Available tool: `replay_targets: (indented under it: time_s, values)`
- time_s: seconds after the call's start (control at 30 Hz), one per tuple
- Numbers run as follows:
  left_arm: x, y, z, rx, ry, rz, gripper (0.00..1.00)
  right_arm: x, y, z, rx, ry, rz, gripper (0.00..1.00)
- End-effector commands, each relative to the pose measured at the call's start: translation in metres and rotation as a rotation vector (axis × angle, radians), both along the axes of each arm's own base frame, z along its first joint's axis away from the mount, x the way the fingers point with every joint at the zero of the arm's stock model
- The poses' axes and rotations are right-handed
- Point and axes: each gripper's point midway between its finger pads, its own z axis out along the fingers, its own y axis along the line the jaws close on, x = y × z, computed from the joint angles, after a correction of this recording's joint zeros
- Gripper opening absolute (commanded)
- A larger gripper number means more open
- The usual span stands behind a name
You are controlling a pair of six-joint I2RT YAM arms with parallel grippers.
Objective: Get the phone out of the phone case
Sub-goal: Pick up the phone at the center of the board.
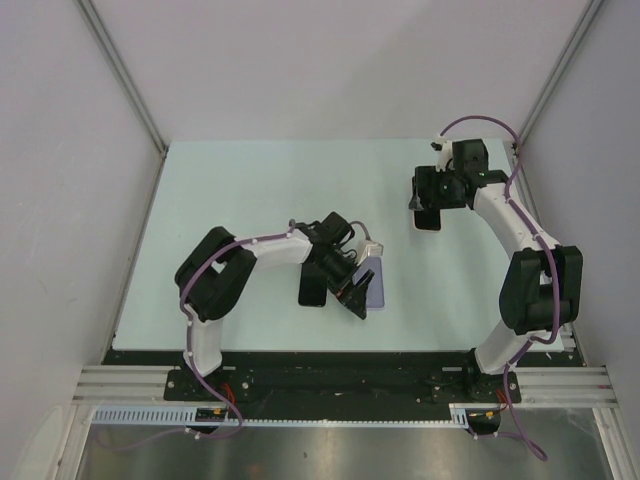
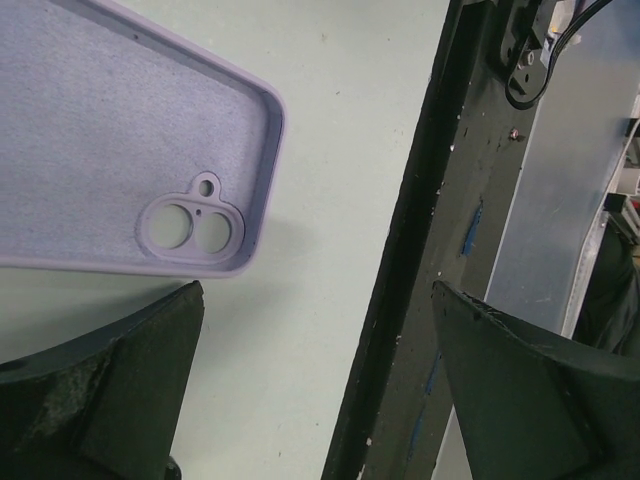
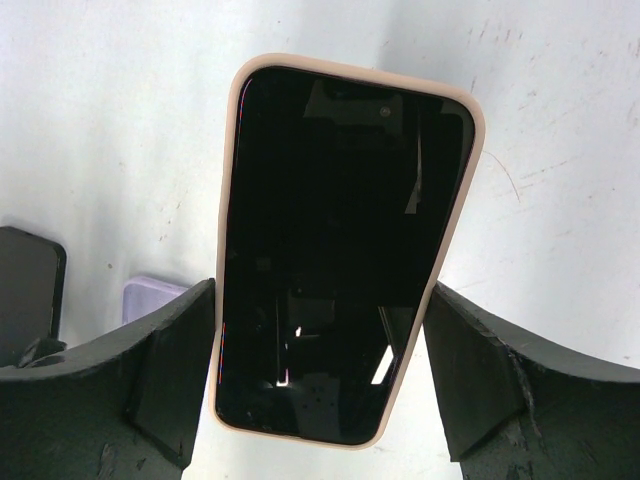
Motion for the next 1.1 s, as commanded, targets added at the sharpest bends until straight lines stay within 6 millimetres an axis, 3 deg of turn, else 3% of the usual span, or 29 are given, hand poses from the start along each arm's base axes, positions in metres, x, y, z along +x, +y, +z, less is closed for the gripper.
replay_targets:
  time_s: [0.0,0.03,0.27,0.4,0.57,0.73,1.07]
  values:
    - [0.015,0.007,0.042,-0.100,-0.177,-0.045,1.00,0.002,0.010,0.040,-0.007,-0.124,0.114,0.53]
    - [0.020,0.009,0.058,-0.127,-0.223,-0.035,1.00,0.000,0.011,0.040,-0.008,-0.126,0.133,0.53]
    - [0.076,0.043,0.101,-0.175,-0.316,0.127,1.00,-0.017,0.032,0.037,-0.043,-0.148,0.324,0.52]
    - [0.119,0.067,0.108,-0.182,-0.279,0.261,1.00,-0.035,0.060,0.033,-0.092,-0.175,0.492,0.52]
    - [0.147,0.071,0.107,-0.197,-0.202,0.329,1.00,-0.057,0.092,0.032,-0.147,-0.234,0.674,0.49]
    - [0.154,0.063,0.104,-0.225,-0.118,0.332,1.00,-0.076,0.126,0.034,-0.200,-0.302,0.801,0.50]
    - [0.150,0.057,0.117,-0.311,-0.040,0.292,1.00,-0.085,0.144,0.030,-0.343,-0.403,0.863,0.50]
